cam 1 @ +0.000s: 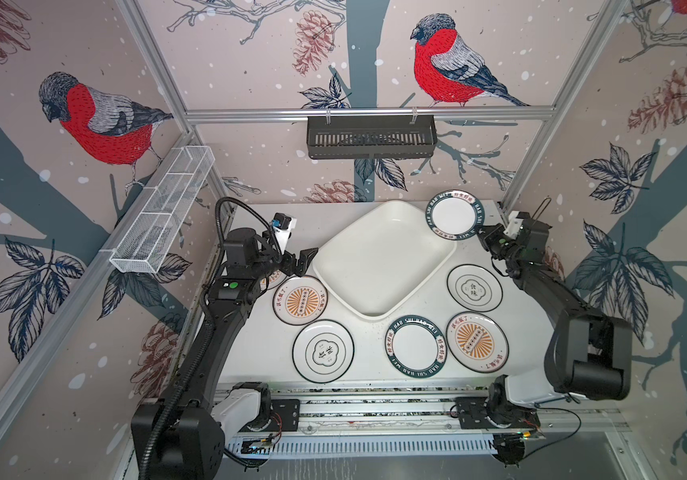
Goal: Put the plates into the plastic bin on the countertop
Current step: 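Lift the plate with the right gripper and carry it over the cream bin, then lower the plate into the bin and open the right gripper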
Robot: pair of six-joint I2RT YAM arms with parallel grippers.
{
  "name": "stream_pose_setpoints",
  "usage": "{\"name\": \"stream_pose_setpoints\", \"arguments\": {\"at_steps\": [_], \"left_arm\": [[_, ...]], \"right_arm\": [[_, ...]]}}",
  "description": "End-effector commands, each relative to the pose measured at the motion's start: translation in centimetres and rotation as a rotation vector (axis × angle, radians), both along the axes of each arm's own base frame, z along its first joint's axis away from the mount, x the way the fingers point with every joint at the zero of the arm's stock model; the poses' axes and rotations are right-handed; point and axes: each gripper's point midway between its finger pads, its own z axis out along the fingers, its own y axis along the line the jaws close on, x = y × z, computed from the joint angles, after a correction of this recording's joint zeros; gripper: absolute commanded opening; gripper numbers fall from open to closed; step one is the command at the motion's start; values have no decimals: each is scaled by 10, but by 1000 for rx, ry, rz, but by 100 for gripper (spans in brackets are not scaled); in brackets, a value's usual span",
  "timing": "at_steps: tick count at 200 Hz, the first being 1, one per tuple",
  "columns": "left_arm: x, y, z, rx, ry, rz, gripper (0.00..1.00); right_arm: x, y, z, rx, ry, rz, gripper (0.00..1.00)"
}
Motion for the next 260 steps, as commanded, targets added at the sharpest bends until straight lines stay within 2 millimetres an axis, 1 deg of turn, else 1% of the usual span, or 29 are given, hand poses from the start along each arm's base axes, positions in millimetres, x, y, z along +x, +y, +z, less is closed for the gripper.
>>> {"name": "stream_pose_setpoints", "arguments": {"at_steps": [1,26,35,50,58,77,87,107,114,153,161,177,201,222,260], "left_arm": [[-8,0,2,15,9,-5,97],[-15,1,5,17,-4,-3,97],[-18,1,8,15,-13,-2,98],[-21,0,9,16,-19,-10,98],[-21,1,8,19,-18,-9,98],[-20,1,3,14,-2,-3,98],[-18,1,2,3,6,-2,98],[-16,-1,-1,-34,36,0,98],[-16,-2,1,-50,45,-1,97],[-13,-9,2,-92,84,-36,98],[-11,-10,1,-95,94,-37,98],[-8,-11,0,-95,105,-37,97],[-3,-7,3,-86,93,-13,97],[-1,-4,7,-90,86,16,97],[-1,-6,8,-102,104,6,97]], "right_arm": [[-10,30,0,-42,9,76,1],[-22,77,-1,-53,22,216,1],[-29,95,-4,-63,35,266,1],[-39,118,-9,-88,51,331,1],[-44,128,-14,-105,64,359,1],[-53,145,-26,-123,85,405,1],[-56,150,-32,-127,99,423,1],[-64,170,-42,-128,116,502,1],[-65,176,-46,-136,124,523,1],[-70,206,-66,-157,154,644,1],[-71,211,-74,-181,174,662,1],[-71,221,-82,-234,190,707,2],[-73,236,-96,-253,213,773,1],[-70,242,-108,-264,235,801,2],[-65,250,-118,-280,242,832,3]]}}
